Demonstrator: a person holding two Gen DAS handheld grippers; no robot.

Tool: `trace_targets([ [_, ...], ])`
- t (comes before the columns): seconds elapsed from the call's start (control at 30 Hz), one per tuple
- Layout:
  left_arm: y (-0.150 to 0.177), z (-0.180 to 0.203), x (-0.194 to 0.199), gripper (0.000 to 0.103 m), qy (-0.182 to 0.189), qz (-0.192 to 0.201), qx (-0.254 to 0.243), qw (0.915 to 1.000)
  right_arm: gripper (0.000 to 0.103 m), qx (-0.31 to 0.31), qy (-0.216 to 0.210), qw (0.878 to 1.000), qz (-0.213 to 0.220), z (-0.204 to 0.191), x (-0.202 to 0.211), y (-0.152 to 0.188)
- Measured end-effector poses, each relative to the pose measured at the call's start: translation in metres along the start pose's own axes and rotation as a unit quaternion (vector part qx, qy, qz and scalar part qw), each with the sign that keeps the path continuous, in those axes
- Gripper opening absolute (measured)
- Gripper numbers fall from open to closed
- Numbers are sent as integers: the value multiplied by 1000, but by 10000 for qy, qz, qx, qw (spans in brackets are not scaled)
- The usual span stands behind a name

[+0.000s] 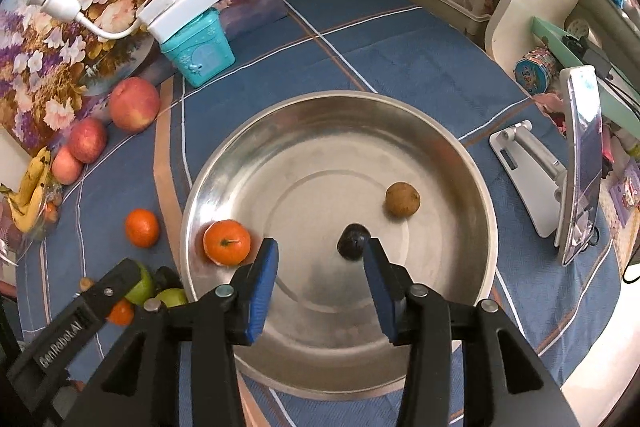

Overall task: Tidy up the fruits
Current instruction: 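Withdraw both open grippers from the steel plate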

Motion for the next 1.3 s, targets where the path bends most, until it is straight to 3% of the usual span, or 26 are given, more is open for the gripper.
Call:
trace_targets([
  [0.23,8,-22,16,77,-132,36,111,9998,49,146,38,9999,-2,-10,7,10],
  [0.57,22,-50,26,80,-226,17,482,9986,49,480,110,9988,-66,-30,15,30],
  [0.67,25,-57,26,86,-268,-7,590,9979,50,539,114,9984,-93,-35,15,33],
  [0.73,25,-62,27,92,-306,15,658,9974,60,580,124,9982,-92,-39,15,33],
  [0.83,22,-70,30,103,-381,115,767,9963,65,593,129,9981,-93,-42,14,33],
  [1.0,18,-82,33,103,-605,256,814,9945,73,568,173,9982,-66,-42,11,31],
  [1.07,15,-88,34,103,-724,283,796,9938,84,540,187,9984,-10,-42,11,30],
  [1.1,16,-89,34,103,-748,300,803,9935,99,529,171,9985,22,-43,10,29],
  [1.3,7,-104,46,103,-780,542,872,9917,101,697,117,9970,323,-55,16,25],
])
Point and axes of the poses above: each gripper's, at about its wrist camera, not at the fingertips, and x roughly against the way its jaws point, z to its right, y to its underside, the point moved 3 cm from there along -x, roughly the way its jaws point, and after that the axes turned 4 degrees about y, right-handed, at the moved point
